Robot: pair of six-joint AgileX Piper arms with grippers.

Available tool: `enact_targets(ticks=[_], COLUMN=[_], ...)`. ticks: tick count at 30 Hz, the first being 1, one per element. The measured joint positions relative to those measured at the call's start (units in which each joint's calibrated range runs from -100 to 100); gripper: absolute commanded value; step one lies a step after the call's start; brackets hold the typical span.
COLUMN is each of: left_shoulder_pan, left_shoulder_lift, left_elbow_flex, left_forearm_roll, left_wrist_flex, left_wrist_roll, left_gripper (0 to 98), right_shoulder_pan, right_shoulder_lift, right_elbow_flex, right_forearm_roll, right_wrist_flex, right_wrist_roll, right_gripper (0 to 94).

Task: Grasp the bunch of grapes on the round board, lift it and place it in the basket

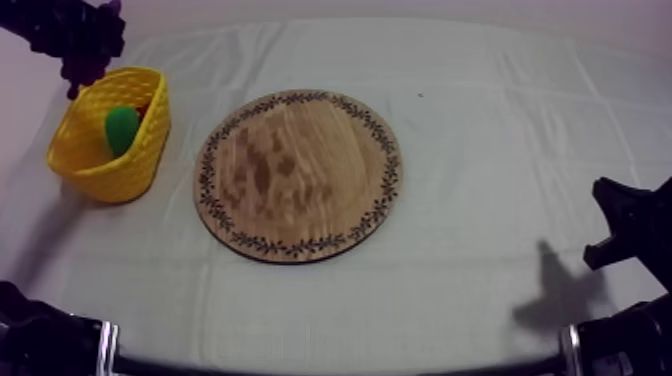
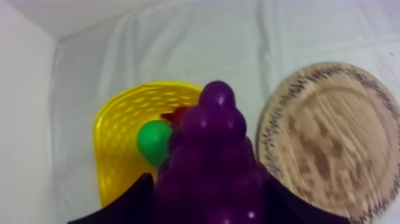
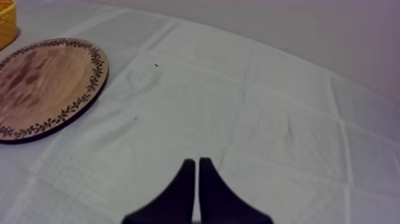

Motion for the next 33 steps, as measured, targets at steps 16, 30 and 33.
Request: enact_targets(ticks=[16, 30, 33], left_shoulder_pan=[-8.95, -10.16, -10.25], left_shoulder_lift=[16.52, 25.08, 25.56], left_elbow_flex=[2.01, 5.32, 4.92], left_forearm_roll=[-1.63, -0.03, -0.13], left_wrist_flex=[-12.73, -17.97, -18.24], left_wrist_roll=[2.17, 2.69, 2.72], left_gripper=[41.3, 40.9, 41.3], right_shoulder_pan=[0.0, 0.0, 0.0], right_shoulder_lift=[0.0, 0.0, 0.0], right_elbow_flex=[0.0, 0.0, 0.0], right_forearm_roll=[0.0, 0.0, 0.0], right_wrist_flex=[0.0, 0.0, 0.0], right_wrist_roll=[-0.18, -0.15, -0.15], right_gripper=[0.4, 0.4, 0.4])
